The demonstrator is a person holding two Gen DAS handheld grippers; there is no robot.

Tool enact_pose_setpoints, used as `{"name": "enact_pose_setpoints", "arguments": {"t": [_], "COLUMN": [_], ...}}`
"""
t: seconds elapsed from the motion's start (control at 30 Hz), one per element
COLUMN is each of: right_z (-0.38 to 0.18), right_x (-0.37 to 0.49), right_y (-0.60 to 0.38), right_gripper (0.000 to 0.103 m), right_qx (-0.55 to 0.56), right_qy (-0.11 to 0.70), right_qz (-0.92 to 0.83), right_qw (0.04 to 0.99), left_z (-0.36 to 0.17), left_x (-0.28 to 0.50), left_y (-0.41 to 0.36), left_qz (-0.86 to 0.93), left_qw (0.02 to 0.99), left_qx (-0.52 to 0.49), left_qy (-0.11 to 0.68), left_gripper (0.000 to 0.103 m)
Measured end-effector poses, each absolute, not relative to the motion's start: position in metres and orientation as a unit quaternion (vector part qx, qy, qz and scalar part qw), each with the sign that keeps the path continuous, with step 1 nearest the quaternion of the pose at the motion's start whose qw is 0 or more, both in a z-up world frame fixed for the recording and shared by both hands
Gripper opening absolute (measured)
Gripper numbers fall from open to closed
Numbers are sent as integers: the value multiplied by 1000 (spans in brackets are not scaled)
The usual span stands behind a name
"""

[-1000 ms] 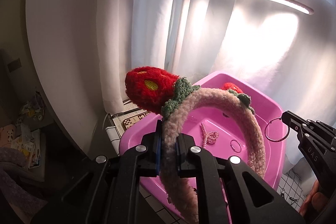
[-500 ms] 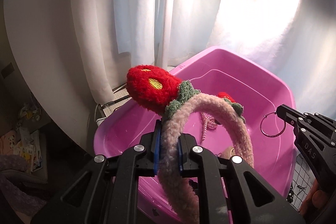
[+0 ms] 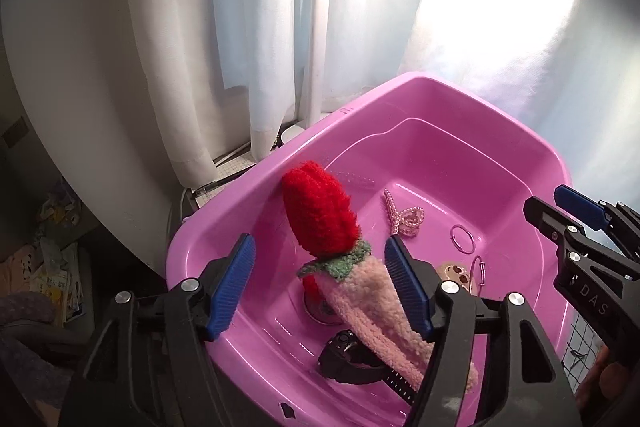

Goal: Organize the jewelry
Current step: 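Open the left tool to drop the headband while the right tool releases the bangle, then withdraw both open tools from the bin back over the table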

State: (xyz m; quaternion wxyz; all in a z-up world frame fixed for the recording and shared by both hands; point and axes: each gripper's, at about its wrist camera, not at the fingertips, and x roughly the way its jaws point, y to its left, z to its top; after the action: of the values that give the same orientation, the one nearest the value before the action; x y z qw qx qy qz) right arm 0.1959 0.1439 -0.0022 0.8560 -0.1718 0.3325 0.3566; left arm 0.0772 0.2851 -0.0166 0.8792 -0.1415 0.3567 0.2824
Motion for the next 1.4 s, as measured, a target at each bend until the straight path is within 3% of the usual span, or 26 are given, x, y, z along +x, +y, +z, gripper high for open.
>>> {"name": "enact_pose_setpoints", "arguments": {"t": [0.87, 1.07, 1.2, 1.4], "right_z": [12, 18, 20, 26], "right_x": [180, 170, 164, 148], "right_y": [125, 115, 106, 89], "right_gripper": [43, 47, 59, 64], "right_qx": [-163, -158, -149, -139], "right_qy": [317, 312, 312, 306], "right_qz": [365, 369, 374, 384], "right_qw": [860, 861, 860, 860], "left_z": [-7, 0, 4, 12], "left_x": [64, 55, 48, 36], "left_y": [277, 267, 258, 245], "left_qz": [294, 298, 303, 312], "left_qw": [875, 875, 876, 874], "left_qx": [-148, -147, -142, -143], "left_qy": [354, 351, 349, 344], "left_gripper": [76, 77, 78, 82]}}
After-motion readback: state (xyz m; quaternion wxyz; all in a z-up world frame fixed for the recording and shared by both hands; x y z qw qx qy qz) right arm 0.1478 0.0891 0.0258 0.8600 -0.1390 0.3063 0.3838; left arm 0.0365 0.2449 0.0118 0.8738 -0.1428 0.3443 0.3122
